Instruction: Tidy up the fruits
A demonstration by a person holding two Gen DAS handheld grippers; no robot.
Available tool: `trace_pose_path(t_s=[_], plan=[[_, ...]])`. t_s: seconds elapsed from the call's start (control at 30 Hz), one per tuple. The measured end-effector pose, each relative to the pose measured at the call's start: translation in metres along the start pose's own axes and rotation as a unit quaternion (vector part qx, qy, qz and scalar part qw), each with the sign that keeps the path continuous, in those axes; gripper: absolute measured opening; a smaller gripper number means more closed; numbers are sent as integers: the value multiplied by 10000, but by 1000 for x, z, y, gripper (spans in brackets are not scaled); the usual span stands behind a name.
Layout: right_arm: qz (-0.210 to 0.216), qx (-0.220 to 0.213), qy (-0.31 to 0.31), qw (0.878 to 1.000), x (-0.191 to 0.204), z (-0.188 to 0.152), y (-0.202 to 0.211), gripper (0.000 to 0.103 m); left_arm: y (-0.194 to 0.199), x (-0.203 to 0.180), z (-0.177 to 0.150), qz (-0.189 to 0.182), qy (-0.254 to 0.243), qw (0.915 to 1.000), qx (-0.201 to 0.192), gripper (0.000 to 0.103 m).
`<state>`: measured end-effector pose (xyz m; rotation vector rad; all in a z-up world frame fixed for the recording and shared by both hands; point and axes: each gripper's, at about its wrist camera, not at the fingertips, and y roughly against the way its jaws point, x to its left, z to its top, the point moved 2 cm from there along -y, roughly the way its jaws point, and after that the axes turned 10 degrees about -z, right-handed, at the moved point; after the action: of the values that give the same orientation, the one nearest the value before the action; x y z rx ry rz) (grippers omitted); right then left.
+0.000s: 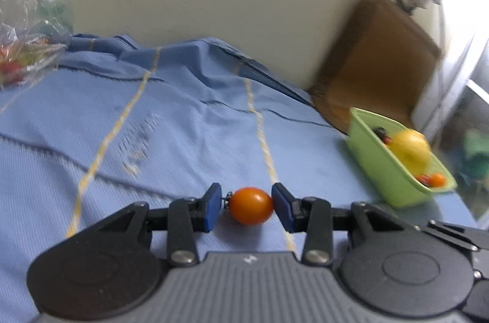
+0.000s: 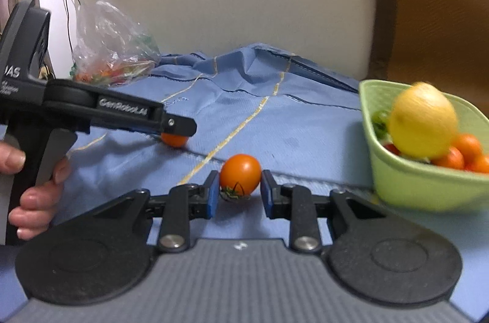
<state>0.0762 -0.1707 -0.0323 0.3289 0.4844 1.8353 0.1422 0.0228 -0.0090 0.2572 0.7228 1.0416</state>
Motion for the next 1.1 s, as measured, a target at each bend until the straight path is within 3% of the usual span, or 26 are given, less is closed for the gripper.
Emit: trace_pose_path(t_s=[0.37, 0.5, 0.63, 0.73, 0.8, 1.1], plan=[[-386, -123, -503, 9979, -36, -37, 62, 31, 27, -51, -42, -724, -108, 9972, 149, 37], [-472, -50, -344, 9983, -35, -47, 62, 32, 18, -54, -51, -543, -224, 9979, 276, 37], [-521, -43, -185, 9985, -30, -51, 60, 34, 19, -59, -58, -432, -503, 9977, 140, 39], [-425, -25, -218, 9989, -32, -52, 60, 41, 18, -67, -60, -309, -735, 9967, 157, 44], [-390, -27, -223, 9990, -32, -53, 61, 47, 18, -68, -60, -323, -758, 9965, 158, 48], [-357, -26, -252, 9990, -31, -54, 62, 54, 21, -63, -59, -358, -597, 9976, 70, 55]])
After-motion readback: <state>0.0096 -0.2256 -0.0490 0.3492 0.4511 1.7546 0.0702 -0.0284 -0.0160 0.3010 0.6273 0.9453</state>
